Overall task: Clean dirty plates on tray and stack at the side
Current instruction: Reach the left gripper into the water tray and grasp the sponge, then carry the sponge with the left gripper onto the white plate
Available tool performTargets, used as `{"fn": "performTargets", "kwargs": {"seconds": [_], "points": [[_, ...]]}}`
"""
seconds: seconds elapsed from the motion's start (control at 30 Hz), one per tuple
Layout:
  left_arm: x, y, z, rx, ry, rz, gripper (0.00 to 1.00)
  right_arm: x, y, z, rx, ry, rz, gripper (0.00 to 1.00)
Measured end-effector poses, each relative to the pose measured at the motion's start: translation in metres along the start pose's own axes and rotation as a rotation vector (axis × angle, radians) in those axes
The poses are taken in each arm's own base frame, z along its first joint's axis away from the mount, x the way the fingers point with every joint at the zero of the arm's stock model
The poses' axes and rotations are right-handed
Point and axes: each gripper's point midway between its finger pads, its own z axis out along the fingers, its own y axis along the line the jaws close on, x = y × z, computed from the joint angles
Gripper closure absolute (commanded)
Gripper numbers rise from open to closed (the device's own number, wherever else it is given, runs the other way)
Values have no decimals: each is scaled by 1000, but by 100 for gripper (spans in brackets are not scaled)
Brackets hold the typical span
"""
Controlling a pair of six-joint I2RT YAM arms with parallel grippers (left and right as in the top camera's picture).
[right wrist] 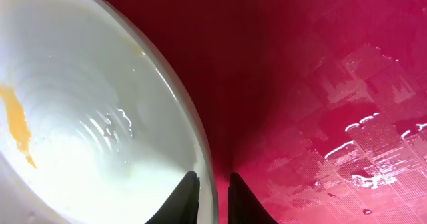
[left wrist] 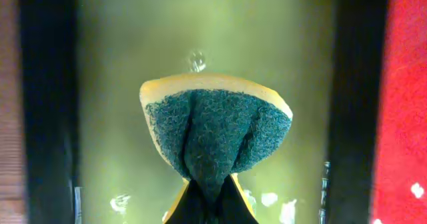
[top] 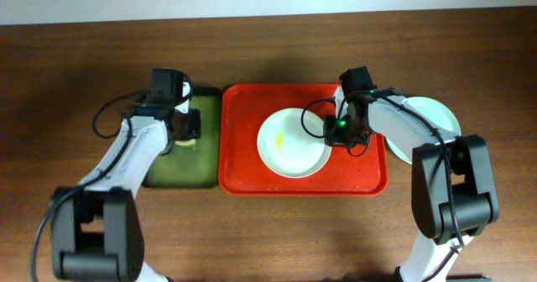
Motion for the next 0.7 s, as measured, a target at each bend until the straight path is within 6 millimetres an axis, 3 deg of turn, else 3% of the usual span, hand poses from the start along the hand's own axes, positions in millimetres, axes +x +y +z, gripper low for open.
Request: {"fn": "performTargets", "kwargs": {"seconds": [0.07,0.27,0.33,0.4,0.43,0.47,0.53,0.57,0.63,0.7], "points": [[13,-1,24,-5,65,4,100,0,0,0,0,0,1,83],[15,-1,32,-5,65,4,100,-1,0,0,-1,-3,0,60],[22,-1,37,-5,68,5,100,-1,0,0,-1,-3,-1,45],[30,-1,46,-6,91,6,100,-2,1,0,-6,-6,-1,44],[30,-1,47,-6,91,6,100,-2,2,0,-8,-6,-2,45],[30,-1,47,-7,91,6,100,-2,2,0,-8,-6,-2,55],[28,1,42,-15,90,6,100,-1,1,0,-8,-5,0,89],[18,6,30,-43,56,5,100,-1,1,0,-8,-5,-7,90],[-22,16,-19,-86,-108,-12,100,-2,2,0,-8,-7,-2,85],[-42,21,-65,-97,-232,-28,100,-4,2,0,-10,-16,-7,96]]}}
